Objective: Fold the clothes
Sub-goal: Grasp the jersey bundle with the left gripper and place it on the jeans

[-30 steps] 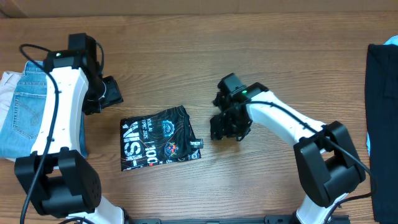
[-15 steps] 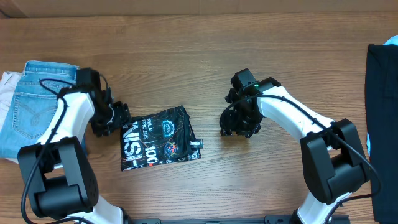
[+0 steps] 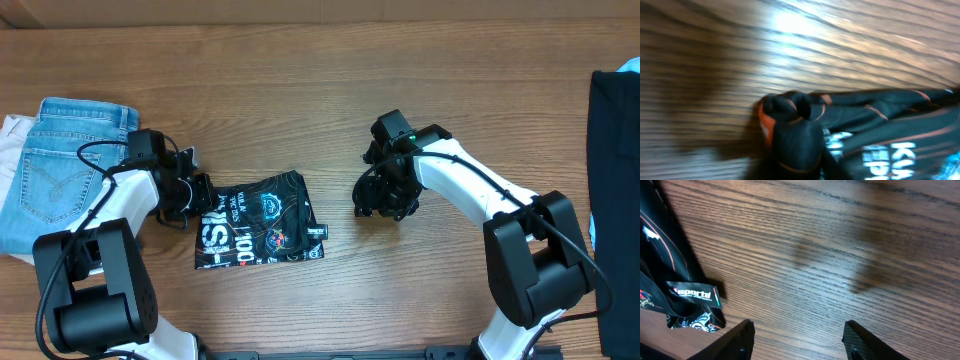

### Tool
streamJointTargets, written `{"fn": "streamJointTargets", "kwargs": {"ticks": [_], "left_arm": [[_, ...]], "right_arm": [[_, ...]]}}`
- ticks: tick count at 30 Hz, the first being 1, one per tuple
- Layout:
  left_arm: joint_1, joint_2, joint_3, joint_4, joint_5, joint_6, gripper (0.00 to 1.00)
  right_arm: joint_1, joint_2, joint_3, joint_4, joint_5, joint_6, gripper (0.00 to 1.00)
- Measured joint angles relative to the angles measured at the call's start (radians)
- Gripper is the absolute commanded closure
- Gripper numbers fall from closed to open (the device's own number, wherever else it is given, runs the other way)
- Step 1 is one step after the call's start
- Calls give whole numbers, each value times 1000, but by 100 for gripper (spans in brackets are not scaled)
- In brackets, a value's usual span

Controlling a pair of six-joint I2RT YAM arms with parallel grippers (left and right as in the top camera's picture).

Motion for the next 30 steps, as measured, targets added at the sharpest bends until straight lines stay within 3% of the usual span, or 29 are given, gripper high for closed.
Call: {"fn": "streamJointTargets", "kwargs": {"ticks": [7,15,23,30], "left_arm": [[-1,8,68,-147,-12,14,96],[5,9,398,-380,-275,-1,96],[78,9,569,-402,-529,1,96],[201,9,581,-338,-605,22,96]], "right_arm": [[0,0,0,0,0,0,39],[0,0,0,-1,0,0,39],[0,0,0,0,0,0,39],[0,0,0,0,0,0,38]]}}
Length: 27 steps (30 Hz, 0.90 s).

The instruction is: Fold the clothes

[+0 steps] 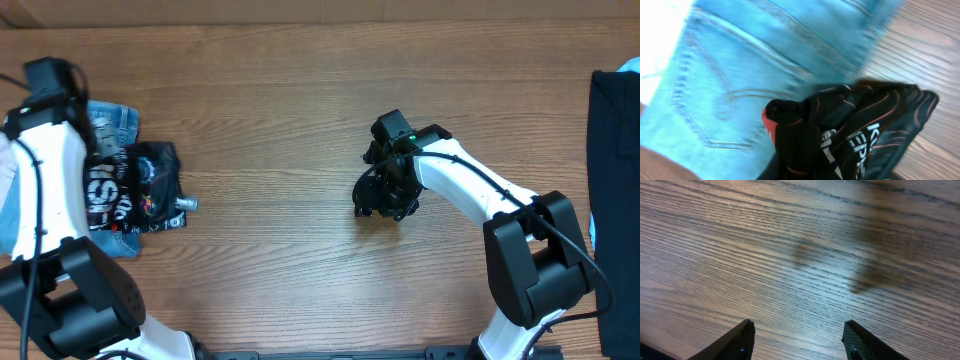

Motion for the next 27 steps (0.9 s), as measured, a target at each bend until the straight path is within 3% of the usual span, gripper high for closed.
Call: {"fn": "streamJointTargets", "kwargs": {"ticks": [14,17,20,21,22,23,27], "left_arm": [[218,4,0,251,-5,26,96],[248,18,0,278,6,27,92],[275,40,0,303,21,37,58],[283,47,0,309,22,41,40],[291,52,0,313,27,40,15],[297,54,0,313,28,40,0],[322,55,5,301,35,26,0]], "right_arm": [[0,0,0,0,0,0,39],[0,0,0,-1,0,0,39],[0,0,0,-1,0,0,38],[0,0,0,-1,0,0,39],[0,0,0,-1,0,0,38],[0,0,0,-1,0,0,38],[0,0,0,2,0,2,36]]}}
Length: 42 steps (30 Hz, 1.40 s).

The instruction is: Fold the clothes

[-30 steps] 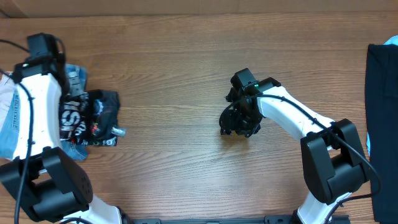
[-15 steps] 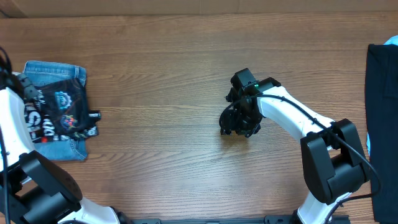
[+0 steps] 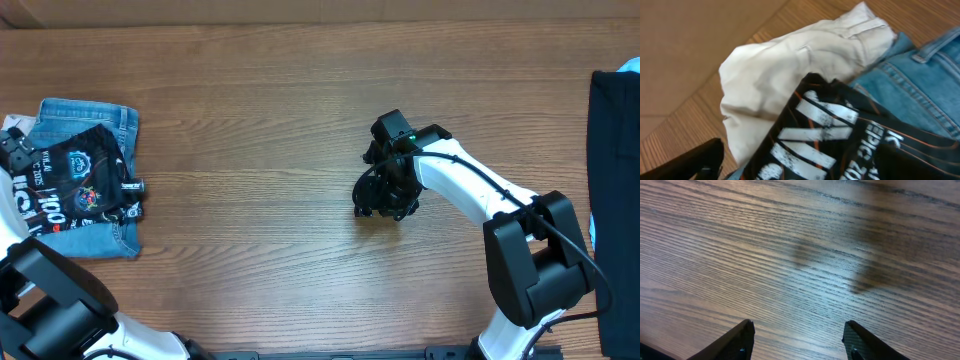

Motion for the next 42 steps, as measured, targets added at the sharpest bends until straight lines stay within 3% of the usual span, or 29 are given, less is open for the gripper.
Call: {"fn": "streamJointTargets", "kwargs": {"ticks": [9,11,13,18,22,28,32,37,42], "left_arm": [[-77,-18,11,-84,117,-8,0],[-143,-44,12,-110,148,-8,0],[-216,-75,14,-145,184,-8,0],[-412,-150,23,-290,265,-8,0],[-521,-177,29,-485,301,-8,0],[-557,-244,29,-650,322,-7,0],[-557,-427,19,-649,337,-4,0],[-557,-782,-21,-597,338,23,0],[-557,-1122,-112,-575,338,80,0]], "right_arm": [[-56,0,148,-2,58,2,31],[-89,0,204,2,66,4,23],[-125,0,263,13,71,8,0],[-224,-1,371,34,85,0,0],[-303,-1,423,-50,86,-11,0],[-405,-30,446,-193,92,-17,0],[-440,-118,445,-223,124,-18,0],[-438,-331,403,-164,170,-18,0],[-438,-643,200,-26,191,-10,0]]}}
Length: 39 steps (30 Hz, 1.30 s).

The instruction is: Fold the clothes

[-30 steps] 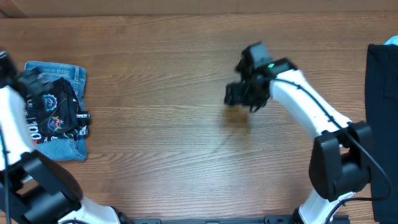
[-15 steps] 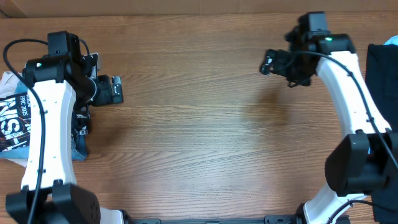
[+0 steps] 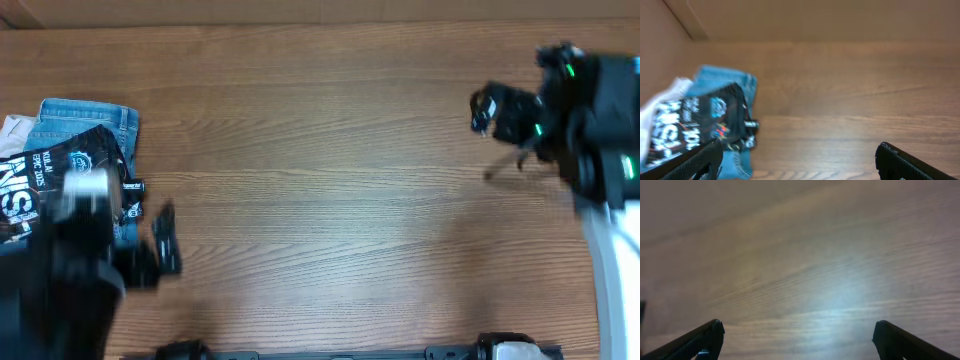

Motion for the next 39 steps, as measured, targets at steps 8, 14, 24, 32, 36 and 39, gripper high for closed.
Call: {"fn": "streamJointTargets", "kwargs": {"ticks": [8,14,24,32,36,39], "left_arm": [[0,-302,-87,-32,0,21,0],[0,-344,-96,-42,8,21,0],[0,-344,-103,-169,8,21,0],[0,-344,-103,-320,8,21,0],[0,-344,-104,-374,8,21,0],[0,-344,-105,-391,8,21,0]], "right_arm": [[0,-457,-364,59,96,29,0],[0,-663,-393,-39,134,38,0],[0,-669,-402,-175,146,43,0],[0,-669,-404,-167,157,41,0],[0,-696,-460,-3,147,19,0],[1,-771,-579,185,110,-18,0]]}}
